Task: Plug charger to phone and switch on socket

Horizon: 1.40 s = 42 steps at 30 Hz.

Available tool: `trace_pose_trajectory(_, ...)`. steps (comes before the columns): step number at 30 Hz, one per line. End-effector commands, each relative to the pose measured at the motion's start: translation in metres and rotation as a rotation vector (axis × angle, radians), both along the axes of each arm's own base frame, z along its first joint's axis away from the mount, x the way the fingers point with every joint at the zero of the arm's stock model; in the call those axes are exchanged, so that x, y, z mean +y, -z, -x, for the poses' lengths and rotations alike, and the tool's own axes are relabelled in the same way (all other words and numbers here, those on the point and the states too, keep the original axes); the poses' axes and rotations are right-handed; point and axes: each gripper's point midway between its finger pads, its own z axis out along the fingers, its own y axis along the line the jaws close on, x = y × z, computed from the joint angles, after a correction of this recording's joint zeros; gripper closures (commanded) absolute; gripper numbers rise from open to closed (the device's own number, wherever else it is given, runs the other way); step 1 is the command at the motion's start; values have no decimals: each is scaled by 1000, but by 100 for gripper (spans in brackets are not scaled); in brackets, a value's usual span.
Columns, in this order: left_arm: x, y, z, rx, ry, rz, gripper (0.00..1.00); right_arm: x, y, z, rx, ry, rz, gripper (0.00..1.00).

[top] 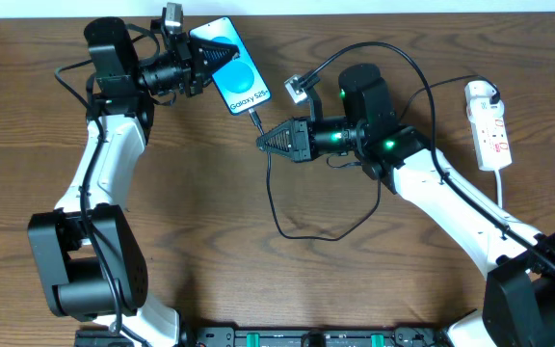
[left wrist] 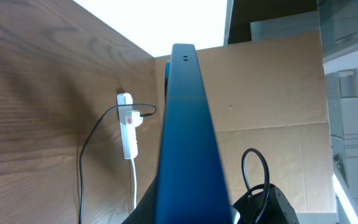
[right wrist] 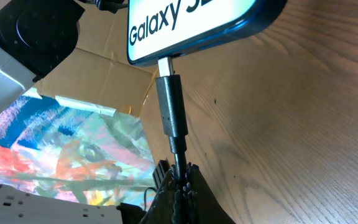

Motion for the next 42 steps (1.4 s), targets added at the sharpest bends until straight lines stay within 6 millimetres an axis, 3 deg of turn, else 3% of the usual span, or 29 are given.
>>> trace_pose_trajectory(1,-3,-8,2,-31,18,-2,93,-1,-9,3,-4,3,-8,99)
trace_pose_trajectory(42,-2,-8,2,-43,18,-7,93,-3,-7,0,1,17,-1,99)
